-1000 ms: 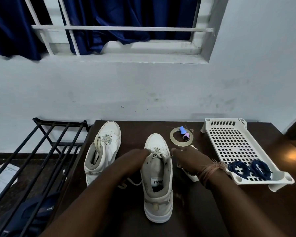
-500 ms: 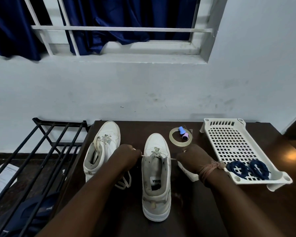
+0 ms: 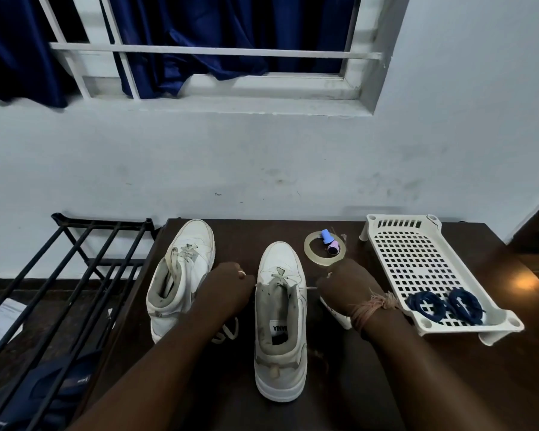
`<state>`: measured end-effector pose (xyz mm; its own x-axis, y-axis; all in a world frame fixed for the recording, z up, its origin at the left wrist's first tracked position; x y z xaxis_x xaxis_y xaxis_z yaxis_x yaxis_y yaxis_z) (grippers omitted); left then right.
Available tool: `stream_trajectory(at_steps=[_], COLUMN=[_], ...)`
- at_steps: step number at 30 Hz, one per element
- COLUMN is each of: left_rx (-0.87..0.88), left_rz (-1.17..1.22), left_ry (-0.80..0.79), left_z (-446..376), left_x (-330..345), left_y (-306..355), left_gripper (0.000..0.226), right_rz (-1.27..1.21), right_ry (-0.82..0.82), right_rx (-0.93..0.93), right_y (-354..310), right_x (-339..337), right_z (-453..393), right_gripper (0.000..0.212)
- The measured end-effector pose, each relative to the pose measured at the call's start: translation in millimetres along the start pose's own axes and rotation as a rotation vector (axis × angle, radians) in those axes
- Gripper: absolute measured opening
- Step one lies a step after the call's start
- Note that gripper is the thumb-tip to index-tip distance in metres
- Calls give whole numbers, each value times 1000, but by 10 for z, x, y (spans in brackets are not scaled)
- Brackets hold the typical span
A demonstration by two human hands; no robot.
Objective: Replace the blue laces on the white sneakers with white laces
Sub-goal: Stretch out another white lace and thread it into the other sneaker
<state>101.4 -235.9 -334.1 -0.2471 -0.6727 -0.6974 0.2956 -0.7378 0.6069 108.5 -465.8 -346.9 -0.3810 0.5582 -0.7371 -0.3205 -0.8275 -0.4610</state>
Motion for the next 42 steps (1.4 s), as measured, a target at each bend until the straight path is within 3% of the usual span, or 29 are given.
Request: stream_trajectory(at_steps=[3, 5, 8, 10, 15, 18, 21, 27, 42], left_rx=[10, 3, -30, 58, 68, 68, 5, -217, -240], left_rz=[36, 120, 92, 52, 136, 213, 338, 608, 875], left_ry=[-27, -14, 144, 169, -92, -116, -135, -236, -339], left_z=[-8, -5, 68, 105, 159, 186, 188, 190, 206], left_x=[-2, -6, -18, -9, 60, 70, 80, 140, 138], left_y=[15, 28, 50, 103, 82, 56, 19, -54, -69], left_gripper=[35, 47, 60, 46, 38, 20, 10, 15, 28], right_rz=[-50, -133, -263, -314, -357, -415, -267, 177, 351], right_ry=[61, 126, 356, 448, 296, 200, 218, 213, 214], right_rx=[-160, -205, -386, -504, -633, -644, -670, -550, -498], right_y=[-323, -320, -392, -488, -592, -646, -704, -625, -740], right_x=[-182, -186, -236, -264, -85, 20, 74, 210, 328], right_z=[221, 176, 188, 268, 265, 284, 392, 378, 409], right_gripper=[52, 58, 32, 28, 33, 32, 27, 21, 20])
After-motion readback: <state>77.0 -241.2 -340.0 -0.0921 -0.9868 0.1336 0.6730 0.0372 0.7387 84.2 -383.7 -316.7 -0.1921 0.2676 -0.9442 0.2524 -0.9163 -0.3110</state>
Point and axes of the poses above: each hand's wrist, its own z-axis away from the middle knuckle, its own x-axis out of the palm, y = z × x, the point moved 3 cm from there along -z, towards the middle knuckle, and after that the axes turned 10 degrees about -y, right-handed, at the moved point
